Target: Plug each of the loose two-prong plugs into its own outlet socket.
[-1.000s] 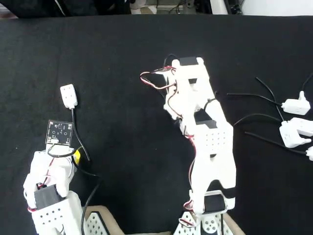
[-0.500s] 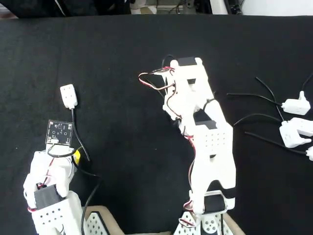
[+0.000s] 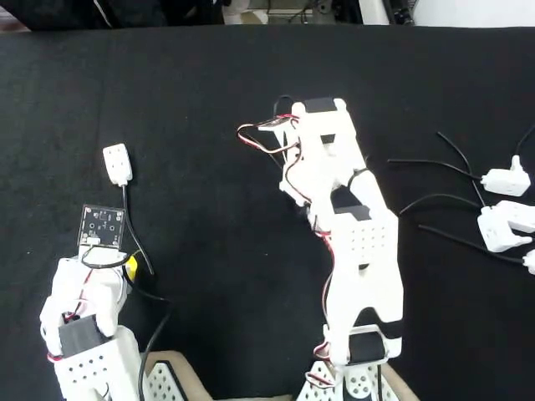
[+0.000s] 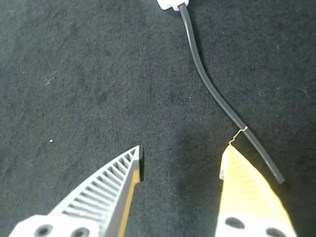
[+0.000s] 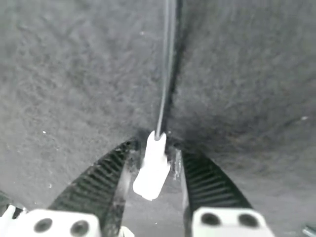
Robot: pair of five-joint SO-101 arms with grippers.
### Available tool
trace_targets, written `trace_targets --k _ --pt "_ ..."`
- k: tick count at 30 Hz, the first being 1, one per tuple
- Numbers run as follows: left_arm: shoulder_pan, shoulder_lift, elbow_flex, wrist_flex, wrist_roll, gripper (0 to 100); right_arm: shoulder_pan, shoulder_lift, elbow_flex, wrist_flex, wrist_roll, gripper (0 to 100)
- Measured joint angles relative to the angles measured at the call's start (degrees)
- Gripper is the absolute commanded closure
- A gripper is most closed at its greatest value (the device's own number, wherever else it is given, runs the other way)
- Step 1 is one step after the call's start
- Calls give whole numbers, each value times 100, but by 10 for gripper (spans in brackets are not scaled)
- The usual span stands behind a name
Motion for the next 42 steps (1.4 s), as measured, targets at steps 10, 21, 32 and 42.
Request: trace_targets --k 10,21,32,42 --pt "0 0 0 0 0 741 0 -9 88 0 378 864" --pt "0 0 0 0 0 741 44 -35 343 0 229 867" --pt "0 0 0 0 0 741 53 -35 396 0 229 952" --pt "0 0 0 0 0 741 149 -396 897 0 220 986"
